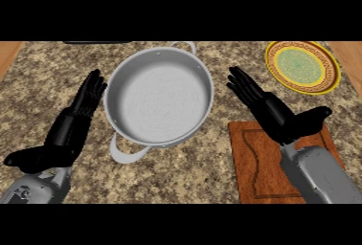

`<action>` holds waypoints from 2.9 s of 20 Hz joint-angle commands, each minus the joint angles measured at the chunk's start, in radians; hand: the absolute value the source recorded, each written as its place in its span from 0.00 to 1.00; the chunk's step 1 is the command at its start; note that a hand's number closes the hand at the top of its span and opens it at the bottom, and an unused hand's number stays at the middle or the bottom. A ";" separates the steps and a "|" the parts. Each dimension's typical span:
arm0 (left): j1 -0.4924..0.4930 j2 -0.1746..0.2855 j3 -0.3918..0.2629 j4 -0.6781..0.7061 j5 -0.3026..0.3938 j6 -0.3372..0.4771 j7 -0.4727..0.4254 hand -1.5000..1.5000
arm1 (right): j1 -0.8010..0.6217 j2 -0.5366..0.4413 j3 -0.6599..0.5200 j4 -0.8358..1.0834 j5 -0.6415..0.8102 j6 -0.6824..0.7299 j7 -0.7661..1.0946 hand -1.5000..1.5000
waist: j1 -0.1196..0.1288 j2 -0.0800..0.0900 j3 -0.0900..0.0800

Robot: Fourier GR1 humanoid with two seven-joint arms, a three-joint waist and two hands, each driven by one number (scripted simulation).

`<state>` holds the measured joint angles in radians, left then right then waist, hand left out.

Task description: Pick the can from the cutting board and place it in the pot

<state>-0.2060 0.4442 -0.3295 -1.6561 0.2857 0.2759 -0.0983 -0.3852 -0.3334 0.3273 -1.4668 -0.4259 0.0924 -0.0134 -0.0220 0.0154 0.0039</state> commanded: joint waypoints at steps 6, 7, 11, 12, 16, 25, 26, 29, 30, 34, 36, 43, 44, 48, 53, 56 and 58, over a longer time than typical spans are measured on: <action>0.204 0.157 0.148 0.169 -0.052 0.114 0.097 0.50 | 0.342 -0.344 -0.256 0.153 -0.004 -0.068 0.098 1.00 | -0.043 -0.016 -0.003; 0.188 0.118 0.102 0.159 -0.036 0.087 0.106 0.50 | 0.230 -0.520 -0.184 0.099 0.294 -0.099 0.021 1.00 | -0.050 -0.030 -0.030; 0.279 0.138 0.140 0.191 -0.027 0.110 0.110 0.50 | 0.415 -0.511 -0.325 0.087 0.358 -0.291 -0.277 0.00 | -0.071 -0.037 -0.002; 0.308 0.141 0.137 0.173 -0.029 0.116 0.115 0.50 | 0.500 -0.485 -0.352 0.046 0.331 -0.315 -0.332 0.00 | -0.077 -0.042 -0.002; 0.292 0.170 0.162 0.141 -0.013 0.073 0.143 0.50 | 0.759 -0.499 -0.484 -0.017 0.242 -0.245 -0.529 0.00 | -0.040 -0.028 -0.003; 0.257 0.139 0.159 0.140 -0.054 0.042 0.142 0.50 | 0.867 -0.720 -0.574 -0.331 0.239 -0.066 -0.136 0.00 | 0.005 -0.019 -0.007; 0.228 0.140 0.163 0.196 -0.052 0.025 0.140 0.50 | 0.800 -0.746 -0.527 -0.328 0.258 -0.055 -0.065 0.00 | 0.017 -0.014 -0.007; 0.241 0.139 0.159 0.158 -0.053 0.019 0.160 0.50 | 0.834 -0.797 -0.495 -0.349 0.297 0.017 -0.006 0.00 | 0.021 -0.015 -0.006; 0.199 0.124 0.140 0.144 -0.086 0.061 0.184 0.50 | 0.818 -0.839 -0.452 -0.396 0.330 0.021 0.072 0.00 | 0.027 -0.012 -0.007; 0.186 0.134 0.148 0.142 -0.063 0.011 0.194 0.50 | 0.770 -0.890 -0.346 -0.412 0.356 0.111 0.220 0.00 | 0.045 -0.009 -0.005; 0.169 0.137 0.162 0.184 -0.062 -0.003 0.184 0.50 | 0.726 -0.946 -0.343 -0.471 0.284 0.194 0.342 0.00 | 0.043 -0.008 -0.007; 0.207 0.128 0.198 0.151 -0.068 -0.034 0.185 0.50 | 0.535 -0.832 -0.183 -0.488 0.264 0.294 0.550 0.00 | 0.045 -0.012 -0.004; 0.247 0.109 0.194 0.158 -0.096 -0.026 0.140 0.50 | 0.495 -0.805 -0.173 -0.454 0.304 0.314 0.547 0.00 | 0.042 -0.013 -0.004; 0.185 0.085 0.212 0.192 -0.120 -0.021 0.194 0.50 | 0.465 -0.713 -0.107 -0.423 0.434 0.333 0.573 0.00 | 0.028 -0.014 -0.004; 0.240 0.068 0.248 0.155 -0.137 -0.047 0.175 0.50 | 0.402 -0.663 -0.137 -0.354 0.476 0.442 0.598 0.00 | 0.025 -0.015 -0.004; 0.203 0.026 0.237 0.210 -0.165 -0.043 0.154 0.50 | 0.364 -0.566 -0.043 -0.388 0.546 0.429 0.709 0.00 | 0.024 -0.014 -0.004; 0.261 0.020 0.239 0.112 -0.200 -0.035 0.188 0.50 | 0.325 -0.527 -0.103 -0.309 0.547 0.486 0.673 0.00 | 0.028 -0.015 -0.004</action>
<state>0.0300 0.4868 -0.1019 -1.5115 0.1190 0.2436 0.0871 -0.0211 -0.9350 0.2252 -1.8314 0.0654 0.5327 0.6540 0.0064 0.0005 -0.0002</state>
